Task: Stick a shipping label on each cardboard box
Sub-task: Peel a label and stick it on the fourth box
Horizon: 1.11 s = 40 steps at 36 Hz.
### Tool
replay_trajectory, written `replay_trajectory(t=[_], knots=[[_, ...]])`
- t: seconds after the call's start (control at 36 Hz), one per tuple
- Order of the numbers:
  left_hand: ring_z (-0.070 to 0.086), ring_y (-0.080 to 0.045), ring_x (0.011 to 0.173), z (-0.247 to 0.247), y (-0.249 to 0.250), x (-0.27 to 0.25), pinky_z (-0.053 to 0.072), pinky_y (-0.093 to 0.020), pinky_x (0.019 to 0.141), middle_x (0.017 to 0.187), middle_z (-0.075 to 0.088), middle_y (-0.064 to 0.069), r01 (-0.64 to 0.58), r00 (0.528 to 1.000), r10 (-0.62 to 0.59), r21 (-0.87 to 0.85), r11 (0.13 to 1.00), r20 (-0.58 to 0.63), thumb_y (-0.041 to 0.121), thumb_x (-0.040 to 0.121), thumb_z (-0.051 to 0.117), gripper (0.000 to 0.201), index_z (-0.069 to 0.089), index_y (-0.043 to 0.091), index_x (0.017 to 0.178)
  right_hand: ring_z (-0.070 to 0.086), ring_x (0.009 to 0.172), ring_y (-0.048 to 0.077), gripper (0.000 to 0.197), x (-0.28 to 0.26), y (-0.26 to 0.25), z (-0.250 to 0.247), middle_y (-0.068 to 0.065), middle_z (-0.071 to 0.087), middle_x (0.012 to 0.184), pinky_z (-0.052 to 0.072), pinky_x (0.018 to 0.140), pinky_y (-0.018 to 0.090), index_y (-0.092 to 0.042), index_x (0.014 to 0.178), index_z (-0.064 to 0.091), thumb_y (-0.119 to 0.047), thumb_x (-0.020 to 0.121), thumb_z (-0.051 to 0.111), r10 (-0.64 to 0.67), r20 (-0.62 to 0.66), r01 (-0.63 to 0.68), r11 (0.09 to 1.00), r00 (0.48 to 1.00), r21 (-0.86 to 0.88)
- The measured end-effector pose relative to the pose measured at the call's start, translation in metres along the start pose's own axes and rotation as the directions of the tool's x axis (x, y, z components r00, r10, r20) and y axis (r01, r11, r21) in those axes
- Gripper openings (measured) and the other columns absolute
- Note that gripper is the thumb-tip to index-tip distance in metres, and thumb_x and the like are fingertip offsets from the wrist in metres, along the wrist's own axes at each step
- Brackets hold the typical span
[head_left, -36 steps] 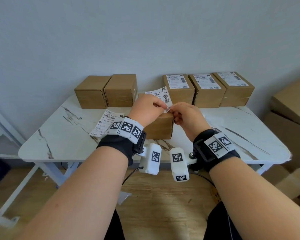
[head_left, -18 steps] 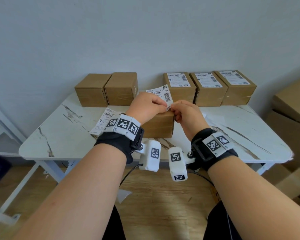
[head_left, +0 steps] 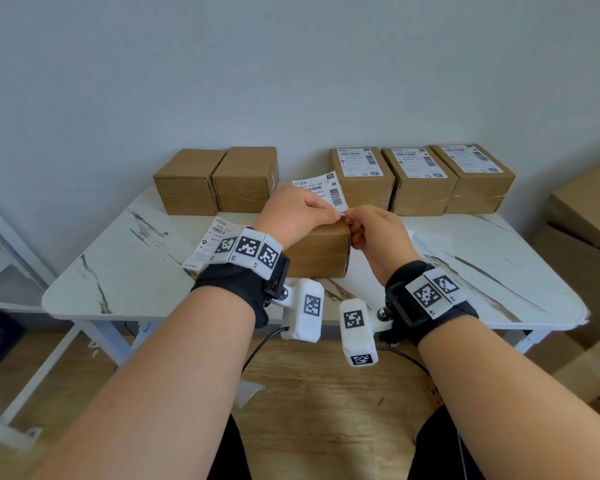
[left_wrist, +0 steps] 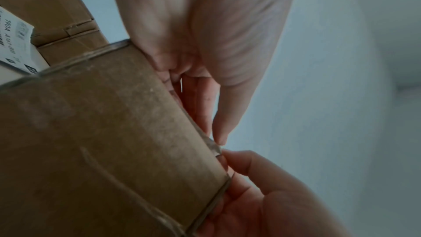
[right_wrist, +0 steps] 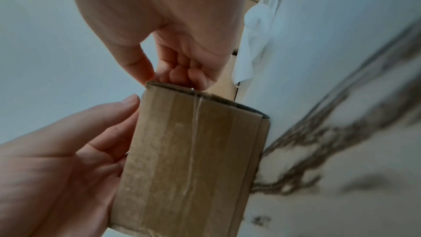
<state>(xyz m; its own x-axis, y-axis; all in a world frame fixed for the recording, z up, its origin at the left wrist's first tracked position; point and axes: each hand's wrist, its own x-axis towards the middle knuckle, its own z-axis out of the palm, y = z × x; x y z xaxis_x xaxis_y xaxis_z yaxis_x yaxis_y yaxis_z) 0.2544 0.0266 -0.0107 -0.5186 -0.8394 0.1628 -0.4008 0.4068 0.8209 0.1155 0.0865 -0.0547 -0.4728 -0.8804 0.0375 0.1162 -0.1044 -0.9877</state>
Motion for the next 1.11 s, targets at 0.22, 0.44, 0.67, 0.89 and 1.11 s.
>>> replay_trajectory(t=[0.22,0.44,0.67,0.89,1.11], knots=[[0.062,-0.002,0.095,0.006,0.0028,-0.001,0.042,-0.008,0.071,0.099,0.073,0.007,0.01,0.999,-0.009,0.012,1.0,-0.048,0.029,0.08,0.074,0.015,0.079,0.018,0.089,0.042,0.053,0.014,0.021,-0.0014,0.0012,-0.0041,0.003,0.048,0.059,0.037,0.055,0.024,-0.007,0.068,0.06,-0.006,0.089,0.057,-0.006,0.051,0.005,1.0,0.999,0.021],[0.062,-0.005,0.096,0.0079,0.0051,-0.0004,0.043,-0.008,0.069,0.101,0.072,0.005,0.042,0.996,-0.043,-0.01,0.999,-0.075,0.026,0.082,0.073,0.014,0.078,0.016,0.09,0.046,0.055,0.016,0.017,-0.0034,-0.0007,-0.0072,0.006,0.051,0.062,0.039,0.057,0.026,-0.002,0.077,0.064,-0.005,0.091,0.056,0.023,0.049,-0.028,0.995,0.999,0.098],[0.063,-0.007,0.097,0.0074,0.0058,-0.0013,0.044,-0.01,0.07,0.1,0.072,0.003,0.049,0.996,-0.05,-0.008,0.999,-0.079,0.026,0.082,0.071,0.016,0.078,0.015,0.091,0.048,0.055,0.015,0.013,-0.0024,-0.0001,-0.0079,0.005,0.053,0.061,0.041,0.058,0.026,-0.002,0.077,0.065,-0.003,0.088,0.058,0.025,0.043,-0.03,0.994,0.999,0.104],[0.062,-0.007,0.098,0.0072,0.0075,-0.0018,0.045,-0.015,0.072,0.103,0.071,0.003,0.06,0.995,-0.06,-0.006,0.998,-0.081,0.026,0.083,0.07,0.016,0.078,0.015,0.092,0.047,0.057,0.015,0.014,-0.0049,-0.001,-0.0081,0.007,0.053,0.064,0.041,0.058,0.025,-0.001,0.081,0.063,-0.001,0.092,0.054,0.013,0.073,-0.021,0.994,0.997,0.106],[0.058,0.006,0.073,0.0083,0.0057,0.0005,0.041,-0.012,0.058,0.1,0.072,0.001,0.036,0.996,-0.034,0.029,0.999,-0.088,0.016,0.085,0.066,0.023,0.073,-0.005,0.089,0.047,0.058,0.015,0.014,-0.0041,-0.0004,-0.0082,0.005,0.052,0.064,0.042,0.059,0.025,-0.003,0.079,0.063,-0.003,0.09,0.055,0.014,0.068,-0.019,0.998,0.998,0.064]])
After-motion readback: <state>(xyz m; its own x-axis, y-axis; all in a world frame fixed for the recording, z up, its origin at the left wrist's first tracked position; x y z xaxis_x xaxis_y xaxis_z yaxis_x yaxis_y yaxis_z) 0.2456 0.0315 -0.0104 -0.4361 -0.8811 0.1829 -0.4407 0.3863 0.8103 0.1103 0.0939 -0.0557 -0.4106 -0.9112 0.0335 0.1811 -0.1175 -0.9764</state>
